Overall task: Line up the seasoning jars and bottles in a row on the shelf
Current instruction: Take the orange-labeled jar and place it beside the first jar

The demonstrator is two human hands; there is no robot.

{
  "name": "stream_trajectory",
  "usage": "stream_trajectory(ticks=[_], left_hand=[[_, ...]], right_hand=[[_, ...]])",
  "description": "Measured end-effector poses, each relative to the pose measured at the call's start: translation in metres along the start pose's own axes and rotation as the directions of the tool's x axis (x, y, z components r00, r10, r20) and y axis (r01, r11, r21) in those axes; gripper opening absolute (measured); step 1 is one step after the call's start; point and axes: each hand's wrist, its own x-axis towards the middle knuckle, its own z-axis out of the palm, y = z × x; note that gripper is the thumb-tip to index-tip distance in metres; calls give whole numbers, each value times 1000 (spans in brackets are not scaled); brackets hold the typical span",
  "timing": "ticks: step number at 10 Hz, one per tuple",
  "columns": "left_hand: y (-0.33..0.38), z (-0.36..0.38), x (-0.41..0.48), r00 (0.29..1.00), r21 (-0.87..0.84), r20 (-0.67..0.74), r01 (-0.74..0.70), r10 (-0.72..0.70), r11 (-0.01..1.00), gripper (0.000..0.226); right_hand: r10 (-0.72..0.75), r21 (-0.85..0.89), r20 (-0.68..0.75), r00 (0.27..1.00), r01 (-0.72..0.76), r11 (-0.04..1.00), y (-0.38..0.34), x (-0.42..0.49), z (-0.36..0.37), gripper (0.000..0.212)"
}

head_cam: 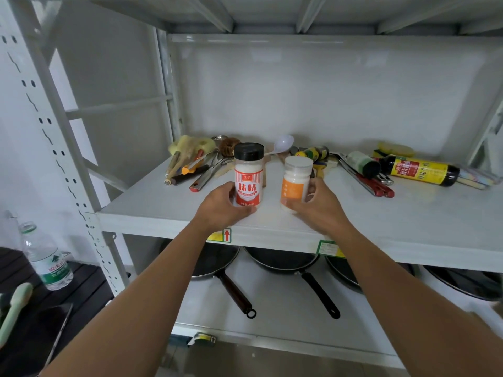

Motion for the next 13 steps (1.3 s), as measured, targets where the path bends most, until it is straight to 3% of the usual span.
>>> stream_trajectory(ticks=[2, 4, 13], left_hand=[[-1, 0, 0, 1000, -10, 5, 2, -2, 1000, 77], [0, -2, 0, 1000, -20, -6, 4, -4, 1000, 79], [-1, -1, 3, 1000, -13, 29, 8, -8, 1000, 77]], right_hand=[[-9, -6, 1, 1000, 9, 1000, 1, -4, -3, 65], [-10, -68, 1, 1000, 10, 998, -1, -8, 0, 83], [-70, -104, 58, 996, 75, 992, -5, -13, 1, 76]])
